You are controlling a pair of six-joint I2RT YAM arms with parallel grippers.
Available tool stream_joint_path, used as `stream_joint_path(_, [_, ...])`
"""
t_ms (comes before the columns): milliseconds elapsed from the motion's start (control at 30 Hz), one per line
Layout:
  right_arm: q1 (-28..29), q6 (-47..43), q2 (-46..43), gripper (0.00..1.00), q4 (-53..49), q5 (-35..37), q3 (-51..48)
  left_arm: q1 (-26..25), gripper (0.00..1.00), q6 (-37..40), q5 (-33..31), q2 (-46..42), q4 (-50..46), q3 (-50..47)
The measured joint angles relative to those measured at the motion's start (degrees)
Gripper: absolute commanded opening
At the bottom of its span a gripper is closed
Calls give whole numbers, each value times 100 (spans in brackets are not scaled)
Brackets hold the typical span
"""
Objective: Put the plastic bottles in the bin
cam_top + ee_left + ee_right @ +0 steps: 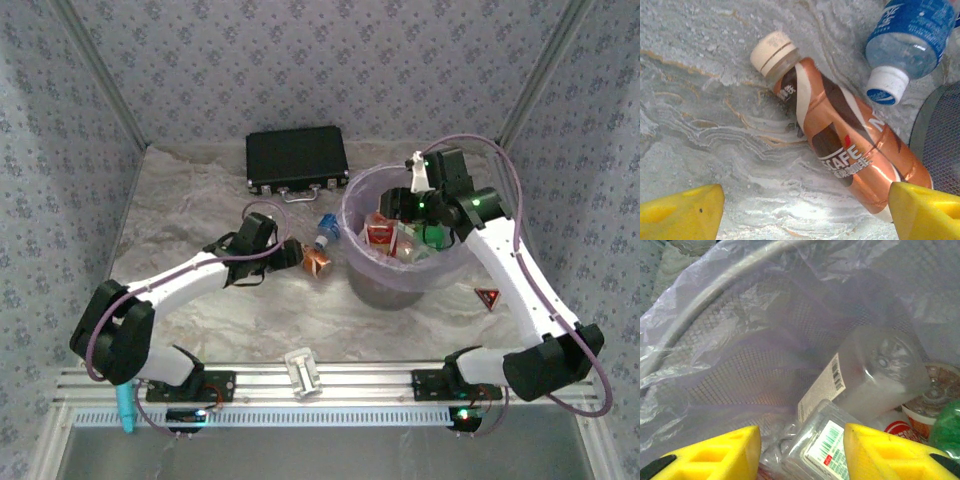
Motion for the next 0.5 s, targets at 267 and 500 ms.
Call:
stream_joint_path(267, [2, -160, -46, 49, -291, 33, 702, -39, 89, -389, 201, 33, 328, -98])
stream_joint_path(500, [343, -55, -48, 49, -79, -105, -59, -111, 89, -964, 420, 138, 782, -262])
